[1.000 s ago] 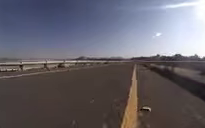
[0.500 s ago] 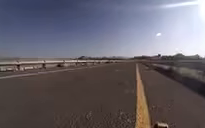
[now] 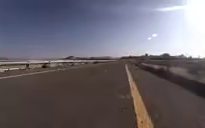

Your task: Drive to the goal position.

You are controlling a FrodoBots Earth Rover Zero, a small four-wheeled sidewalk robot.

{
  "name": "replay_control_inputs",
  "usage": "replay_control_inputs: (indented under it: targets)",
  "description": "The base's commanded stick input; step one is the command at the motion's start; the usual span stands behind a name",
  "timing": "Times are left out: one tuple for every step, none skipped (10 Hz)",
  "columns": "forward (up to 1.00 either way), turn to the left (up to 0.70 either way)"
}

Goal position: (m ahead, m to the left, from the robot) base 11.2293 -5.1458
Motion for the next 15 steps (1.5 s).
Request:
replay_control_inputs:
  targets:
    - [0.7,0.0]
    - [0.7,0.0]
    - [0.7,0.0]
    - [0.7,0.0]
    - [0.7,0.0]
    - [0.7,0.0]
    - [0.7,0.0]
    - [0.7,0.0]
    - [0.7,0.0]
    - [0.7,0.0]
    - [0.7,0.0]
    - [0.7,0.0]
    - [0.7,0.0]
    - [0.7,0.0]
    - [0.7,0.0]
